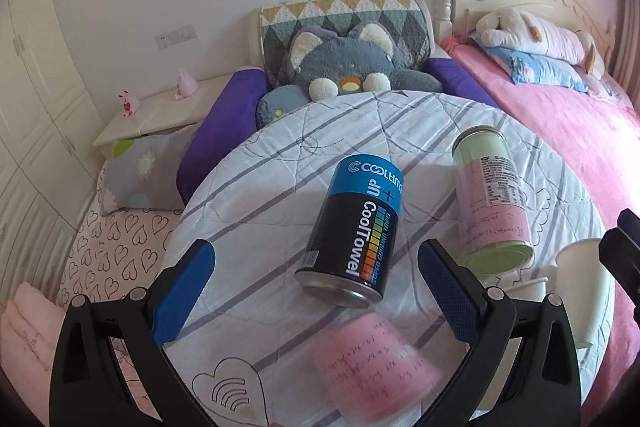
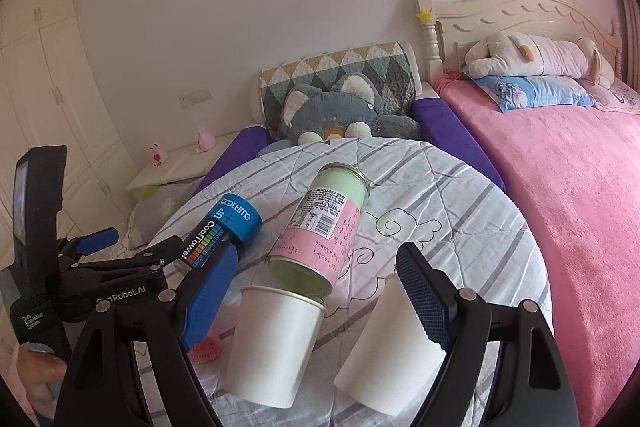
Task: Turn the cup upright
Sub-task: 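Close the left tool around the middle of the blue CoolTowel can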
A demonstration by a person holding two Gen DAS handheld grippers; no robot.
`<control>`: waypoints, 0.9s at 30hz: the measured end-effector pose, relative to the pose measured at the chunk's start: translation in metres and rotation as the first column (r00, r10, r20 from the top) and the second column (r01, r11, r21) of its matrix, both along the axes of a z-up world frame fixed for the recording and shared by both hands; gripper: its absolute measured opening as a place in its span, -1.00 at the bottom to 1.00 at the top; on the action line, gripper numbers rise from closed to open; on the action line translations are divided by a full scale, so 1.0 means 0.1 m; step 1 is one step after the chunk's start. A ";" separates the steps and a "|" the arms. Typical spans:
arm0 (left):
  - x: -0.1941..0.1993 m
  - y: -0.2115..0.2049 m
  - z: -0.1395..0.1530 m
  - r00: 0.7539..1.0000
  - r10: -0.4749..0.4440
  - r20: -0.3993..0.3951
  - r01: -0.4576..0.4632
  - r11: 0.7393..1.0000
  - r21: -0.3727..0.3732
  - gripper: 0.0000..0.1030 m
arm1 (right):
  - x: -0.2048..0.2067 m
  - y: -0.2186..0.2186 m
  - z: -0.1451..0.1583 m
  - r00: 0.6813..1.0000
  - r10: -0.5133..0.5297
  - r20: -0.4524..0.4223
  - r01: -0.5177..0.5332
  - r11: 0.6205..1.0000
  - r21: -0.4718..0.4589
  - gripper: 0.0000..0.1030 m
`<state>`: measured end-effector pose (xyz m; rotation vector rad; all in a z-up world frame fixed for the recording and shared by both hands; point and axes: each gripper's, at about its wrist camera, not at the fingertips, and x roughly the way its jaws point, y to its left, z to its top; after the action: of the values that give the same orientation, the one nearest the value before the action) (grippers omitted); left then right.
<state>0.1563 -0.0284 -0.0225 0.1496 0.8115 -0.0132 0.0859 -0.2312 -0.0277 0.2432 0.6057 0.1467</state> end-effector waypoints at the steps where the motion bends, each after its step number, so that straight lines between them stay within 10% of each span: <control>1: 0.07 -0.01 -0.02 1.000 -0.002 -0.009 0.002 1.000 0.005 0.99 | 0.05 0.00 -0.01 1.000 0.002 -0.002 -0.002 1.000 0.003 0.62; 27: 0.75 -0.17 -0.43 0.975 -0.061 -0.212 0.069 0.997 0.032 0.99 | 0.56 0.02 -0.23 0.997 0.055 -0.053 -0.053 0.998 0.040 0.62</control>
<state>0.2311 -0.0456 -0.0653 0.2148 1.0195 -0.0760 0.1419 -0.2287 -0.0509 0.2694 0.6635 0.2046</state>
